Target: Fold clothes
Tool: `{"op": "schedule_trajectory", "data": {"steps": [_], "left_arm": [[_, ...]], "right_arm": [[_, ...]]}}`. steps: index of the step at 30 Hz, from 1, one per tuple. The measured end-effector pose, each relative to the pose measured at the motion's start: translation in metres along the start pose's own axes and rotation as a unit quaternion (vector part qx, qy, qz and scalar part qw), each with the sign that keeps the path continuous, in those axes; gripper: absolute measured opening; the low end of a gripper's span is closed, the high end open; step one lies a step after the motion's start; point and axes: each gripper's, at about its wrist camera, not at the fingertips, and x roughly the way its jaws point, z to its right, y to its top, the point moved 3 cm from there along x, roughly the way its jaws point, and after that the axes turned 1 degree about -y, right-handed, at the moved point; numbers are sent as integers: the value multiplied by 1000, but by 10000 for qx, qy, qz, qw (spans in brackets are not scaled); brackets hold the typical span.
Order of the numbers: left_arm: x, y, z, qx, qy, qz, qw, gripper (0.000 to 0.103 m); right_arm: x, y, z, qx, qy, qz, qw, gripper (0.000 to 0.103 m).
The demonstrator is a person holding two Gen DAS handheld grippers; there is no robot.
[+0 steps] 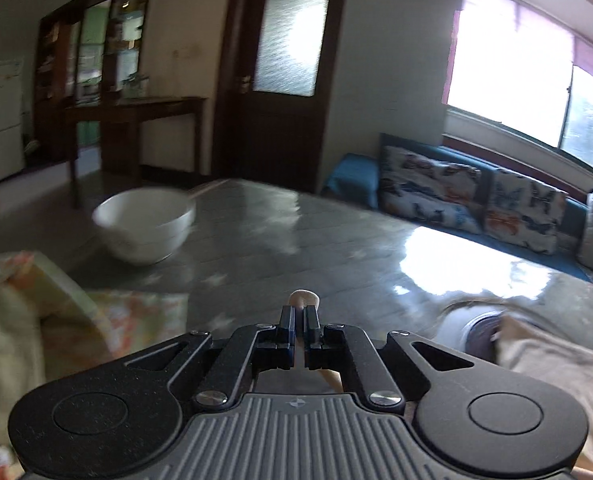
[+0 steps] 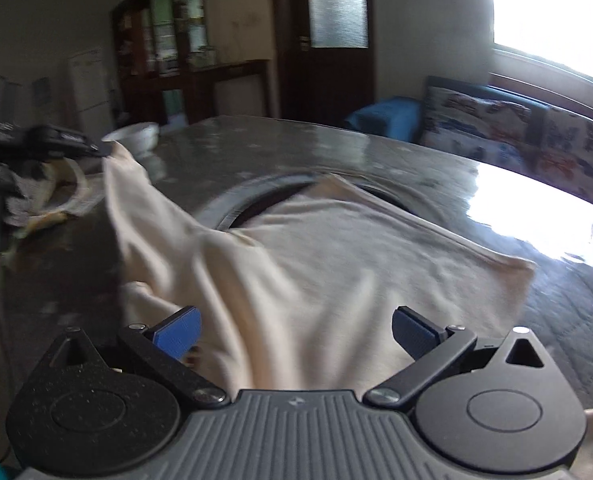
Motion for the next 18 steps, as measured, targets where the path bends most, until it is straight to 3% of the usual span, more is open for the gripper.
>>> {"op": "schedule_trajectory", "data": {"steps": [3,6,8,14,18], "left_arm": [[-4,-15,-16,-59,147,-138,9998,4],[-6,-26,-20,-109,160,-187,9996,4],[-9,-28,-21,-60,157,-169,9997,4],[-12,-28,-22,-7,100,-174,9998,4],[-15,-24,-23,-6,53,-81,10000,4]], "right_arm": [[2,1,-30,-273,517,-115,9982,99],[9,-6,-57,-521,806,-268,9950,86],[13,-9,-68,-579,957,-364,9931,70],[23,-17,-82,-561,1097,-445,9914,49],[27,-18,-79,-406,1082,-486,9921,15]]}}
